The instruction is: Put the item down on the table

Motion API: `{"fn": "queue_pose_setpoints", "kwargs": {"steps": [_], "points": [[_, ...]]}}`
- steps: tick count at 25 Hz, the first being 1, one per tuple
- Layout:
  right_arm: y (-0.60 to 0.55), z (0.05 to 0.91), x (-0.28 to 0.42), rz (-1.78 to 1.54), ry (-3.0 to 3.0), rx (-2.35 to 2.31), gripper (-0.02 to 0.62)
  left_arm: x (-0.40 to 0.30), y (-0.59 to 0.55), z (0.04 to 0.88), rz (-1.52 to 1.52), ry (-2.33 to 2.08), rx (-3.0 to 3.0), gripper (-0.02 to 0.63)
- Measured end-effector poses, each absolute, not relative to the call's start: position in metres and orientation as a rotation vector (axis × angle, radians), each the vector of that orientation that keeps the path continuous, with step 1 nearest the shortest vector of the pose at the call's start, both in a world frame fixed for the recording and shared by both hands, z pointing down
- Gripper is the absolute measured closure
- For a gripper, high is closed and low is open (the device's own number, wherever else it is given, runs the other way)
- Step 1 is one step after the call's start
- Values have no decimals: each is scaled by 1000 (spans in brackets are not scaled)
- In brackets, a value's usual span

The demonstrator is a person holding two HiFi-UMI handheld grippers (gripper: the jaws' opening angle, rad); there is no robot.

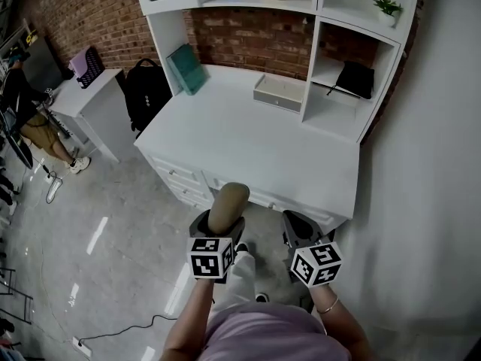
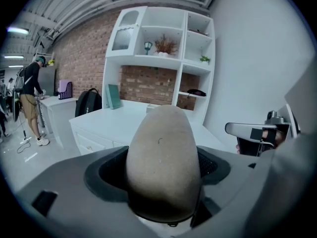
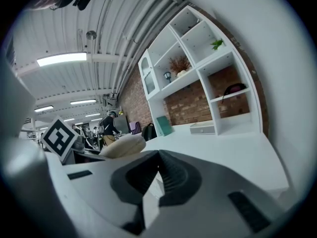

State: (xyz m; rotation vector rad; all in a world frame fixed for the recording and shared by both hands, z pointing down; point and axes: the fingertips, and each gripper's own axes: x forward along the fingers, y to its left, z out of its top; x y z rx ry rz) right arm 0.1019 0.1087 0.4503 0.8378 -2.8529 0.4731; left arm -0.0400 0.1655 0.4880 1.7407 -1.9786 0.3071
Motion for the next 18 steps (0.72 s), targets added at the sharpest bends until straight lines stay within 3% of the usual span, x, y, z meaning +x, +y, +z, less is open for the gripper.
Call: {"fn": "queue_pose_setpoints", "kwargs": {"steps": [18], "points": [[-70,442,-17,459,-2800,1017,594,-169,-35,487,335,-1867,1876,216]]}}
